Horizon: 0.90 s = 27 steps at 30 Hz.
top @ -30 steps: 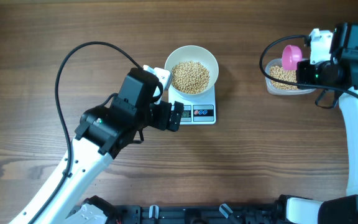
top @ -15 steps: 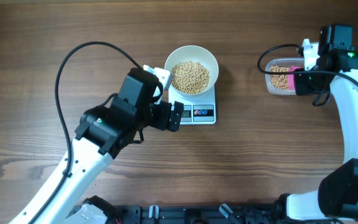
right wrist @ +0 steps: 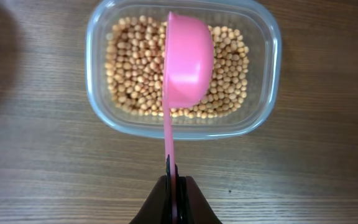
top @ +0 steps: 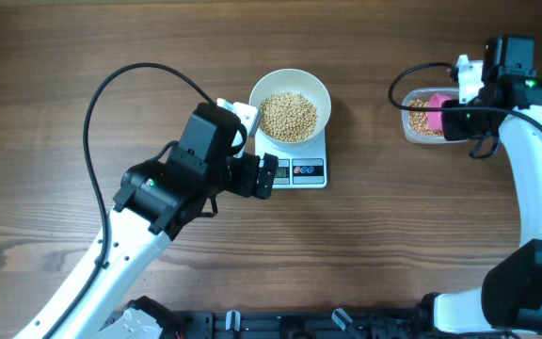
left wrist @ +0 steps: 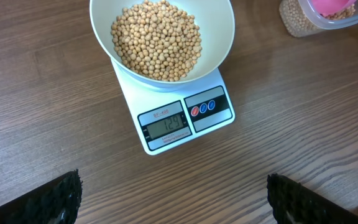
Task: Scoop item into bowl and weigh 150g on scale
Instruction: 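Dip the pink scoop into the soybeans with the right gripper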
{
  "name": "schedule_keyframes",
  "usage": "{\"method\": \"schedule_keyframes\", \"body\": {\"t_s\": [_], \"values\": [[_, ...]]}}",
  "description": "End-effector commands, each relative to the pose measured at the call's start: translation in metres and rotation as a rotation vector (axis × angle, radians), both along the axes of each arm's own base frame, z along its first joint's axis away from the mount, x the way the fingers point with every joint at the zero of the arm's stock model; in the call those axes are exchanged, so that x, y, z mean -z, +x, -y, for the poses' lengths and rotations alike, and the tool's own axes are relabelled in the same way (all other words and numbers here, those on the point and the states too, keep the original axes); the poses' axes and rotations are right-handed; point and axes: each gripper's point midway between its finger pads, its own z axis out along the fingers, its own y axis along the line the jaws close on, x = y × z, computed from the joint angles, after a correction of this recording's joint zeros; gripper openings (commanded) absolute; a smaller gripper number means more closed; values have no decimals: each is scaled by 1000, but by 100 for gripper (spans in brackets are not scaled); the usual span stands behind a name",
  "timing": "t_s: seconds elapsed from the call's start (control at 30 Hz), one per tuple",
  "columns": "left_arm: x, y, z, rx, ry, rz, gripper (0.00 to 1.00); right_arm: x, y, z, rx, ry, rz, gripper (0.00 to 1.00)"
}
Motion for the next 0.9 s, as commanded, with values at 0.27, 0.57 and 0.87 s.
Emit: {"method": "schedule_keyframes", "body": {"t_s": [0.27,0.57,0.87], "values": [[-1,0,-2,-13,1,6,100,32,-14,-23,-11,127,-60,4],[-1,0,-2,-13,1,6,100,31,-16,-34,22,205,-62,4],[-1,0,-2,-13,1,6,100,28,-15,-33,120,324,-45,4]]}}
